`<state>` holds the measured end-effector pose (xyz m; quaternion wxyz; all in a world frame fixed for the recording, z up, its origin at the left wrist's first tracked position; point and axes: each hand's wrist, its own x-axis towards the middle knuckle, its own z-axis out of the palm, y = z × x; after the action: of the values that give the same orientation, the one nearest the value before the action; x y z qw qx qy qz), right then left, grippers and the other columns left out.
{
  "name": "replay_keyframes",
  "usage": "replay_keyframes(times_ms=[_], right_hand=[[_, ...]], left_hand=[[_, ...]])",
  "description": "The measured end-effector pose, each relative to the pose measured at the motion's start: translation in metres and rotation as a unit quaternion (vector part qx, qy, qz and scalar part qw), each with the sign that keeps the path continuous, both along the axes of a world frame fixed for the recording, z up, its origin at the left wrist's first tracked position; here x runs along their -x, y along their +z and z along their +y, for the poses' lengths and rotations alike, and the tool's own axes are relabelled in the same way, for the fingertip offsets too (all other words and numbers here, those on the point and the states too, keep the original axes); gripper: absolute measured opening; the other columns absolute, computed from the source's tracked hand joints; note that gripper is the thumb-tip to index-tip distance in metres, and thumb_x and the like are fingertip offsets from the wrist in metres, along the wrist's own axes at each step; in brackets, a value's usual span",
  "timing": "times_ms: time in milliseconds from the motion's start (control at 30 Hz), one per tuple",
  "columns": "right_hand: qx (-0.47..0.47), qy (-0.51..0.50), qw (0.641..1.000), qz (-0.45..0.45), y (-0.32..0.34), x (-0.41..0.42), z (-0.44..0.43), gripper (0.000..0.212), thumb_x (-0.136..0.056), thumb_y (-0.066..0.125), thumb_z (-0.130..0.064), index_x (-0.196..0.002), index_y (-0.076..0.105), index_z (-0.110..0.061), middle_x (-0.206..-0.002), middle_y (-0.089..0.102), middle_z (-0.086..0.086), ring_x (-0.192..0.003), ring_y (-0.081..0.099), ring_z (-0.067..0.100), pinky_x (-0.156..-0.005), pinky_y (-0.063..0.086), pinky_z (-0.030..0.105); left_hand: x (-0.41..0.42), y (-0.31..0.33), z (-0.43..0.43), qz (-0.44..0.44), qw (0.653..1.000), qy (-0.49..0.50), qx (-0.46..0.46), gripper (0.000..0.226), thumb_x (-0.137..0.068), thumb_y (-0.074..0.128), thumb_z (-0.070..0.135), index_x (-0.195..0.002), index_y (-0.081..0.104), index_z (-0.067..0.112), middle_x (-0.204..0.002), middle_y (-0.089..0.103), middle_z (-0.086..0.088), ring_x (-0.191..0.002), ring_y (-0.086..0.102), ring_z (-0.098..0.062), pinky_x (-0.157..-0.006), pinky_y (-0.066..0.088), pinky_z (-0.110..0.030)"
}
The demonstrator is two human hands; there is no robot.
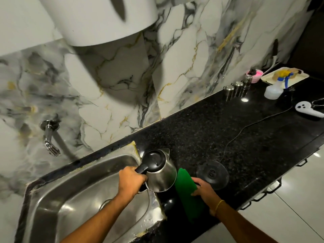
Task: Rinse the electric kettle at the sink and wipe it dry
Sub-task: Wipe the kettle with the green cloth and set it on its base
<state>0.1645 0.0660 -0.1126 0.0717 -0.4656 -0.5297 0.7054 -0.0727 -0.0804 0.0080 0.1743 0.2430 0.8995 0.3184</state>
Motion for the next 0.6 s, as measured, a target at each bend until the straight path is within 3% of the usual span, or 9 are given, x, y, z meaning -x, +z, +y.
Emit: replay_keyframes(times_ms=[67, 100, 200, 333, 400, 500, 567, 600], right_hand=[[-0.136, 0.066, 0.986, -0.068, -0.012, -0.002, -0.004, 0.068, -0.068, 0.066, 0.0, -0.119, 0.062, -0.044, -0.115, 0.074, 0.024, -0.094, 0.074, 0.018, -0.079, 0.063, 0.033], [-0.205, 0.119, 0.965, -0.113, -0.004, -0.002, -0.007, 0.069, -0.074, 0.066, -0.004, -0.125, 0.055, -0.05, -0.115, 0.074, 0.018, -0.098, 0.073, 0.02, -0.083, 0.062, 0.036], [-0.31, 0.158, 0.915, -0.205, 0.022, -0.002, -0.002, 0.061, -0.09, 0.065, -0.012, -0.147, 0.044, -0.018, -0.126, 0.067, 0.016, -0.118, 0.065, 0.034, -0.095, 0.052, 0.039], [-0.346, 0.14, 0.922, -0.102, 0.051, -0.002, 0.034, 0.08, -0.085, 0.076, -0.012, -0.155, 0.039, -0.006, -0.149, 0.051, 0.012, -0.144, 0.043, 0.028, -0.117, 0.033, 0.029], [-0.313, 0.134, 0.94, -0.017, 0.063, -0.001, 0.065, 0.097, -0.077, 0.085, -0.01, -0.158, 0.033, -0.007, -0.15, 0.044, 0.001, -0.145, 0.037, 0.016, -0.116, 0.027, 0.021], [-0.276, 0.203, 0.938, 0.06, 0.075, -0.005, 0.116, 0.122, -0.067, 0.09, -0.014, -0.164, 0.015, -0.018, -0.164, 0.031, -0.004, -0.15, 0.032, 0.009, -0.12, 0.032, 0.022], [-0.256, 0.273, 0.925, 0.069, 0.078, -0.013, 0.143, 0.127, -0.066, 0.091, -0.01, -0.164, 0.01, -0.023, -0.165, 0.032, -0.005, -0.15, 0.033, 0.008, -0.117, 0.033, 0.013], [-0.241, 0.294, 0.922, 0.069, 0.08, -0.019, 0.154, 0.13, -0.065, 0.094, -0.012, -0.164, 0.01, -0.025, -0.164, 0.035, -0.006, -0.15, 0.035, 0.008, -0.118, 0.034, 0.015]], left_hand=[[0.003, 0.011, 0.0, 0.006, 1.0, 0.008, -0.002, 0.033, -0.046, 0.072, 0.011, -0.037, 0.039, 0.014, -0.031, 0.032, 0.005, -0.032, 0.034, -0.003, -0.037, 0.027, -0.02], [0.004, 0.017, 0.003, 0.01, 1.0, 0.016, -0.004, 0.038, -0.048, 0.074, 0.008, -0.037, 0.039, 0.014, -0.031, 0.032, 0.005, -0.031, 0.033, -0.004, -0.037, 0.026, -0.021], [-0.002, 0.033, 0.016, 0.028, 0.999, 0.033, -0.016, 0.03, -0.044, 0.072, 0.015, -0.039, 0.042, 0.013, -0.038, 0.039, 0.003, -0.036, 0.039, -0.01, -0.043, 0.03, -0.023], [-0.027, 0.042, 0.044, 0.023, 0.998, 0.039, -0.036, 0.023, -0.037, 0.062, 0.02, -0.037, 0.039, 0.013, -0.038, 0.036, 0.0, -0.04, 0.041, -0.013, -0.045, 0.034, -0.028], [-0.045, 0.042, 0.063, 0.02, 0.999, 0.021, -0.029, 0.023, -0.037, 0.062, 0.02, -0.037, 0.041, 0.013, -0.034, 0.031, 0.003, -0.04, 0.041, -0.01, -0.044, 0.033, -0.028], [-0.071, 0.033, 0.09, 0.011, 1.0, 0.003, -0.004, 0.018, -0.041, 0.067, 0.02, -0.048, 0.058, 0.006, -0.033, 0.039, 0.004, -0.04, 0.047, -0.01, -0.042, 0.037, -0.027], [-0.089, 0.025, 0.107, -0.004, 1.0, 0.006, -0.01, 0.021, -0.042, 0.069, 0.021, -0.053, 0.063, 0.004, -0.036, 0.043, 0.006, -0.04, 0.047, -0.011, -0.039, 0.035, -0.027], [-0.098, 0.021, 0.115, -0.009, 1.0, 0.007, -0.013, 0.021, -0.043, 0.071, 0.02, -0.054, 0.063, 0.003, -0.037, 0.043, 0.007, -0.04, 0.047, -0.011, -0.038, 0.034, -0.028]])
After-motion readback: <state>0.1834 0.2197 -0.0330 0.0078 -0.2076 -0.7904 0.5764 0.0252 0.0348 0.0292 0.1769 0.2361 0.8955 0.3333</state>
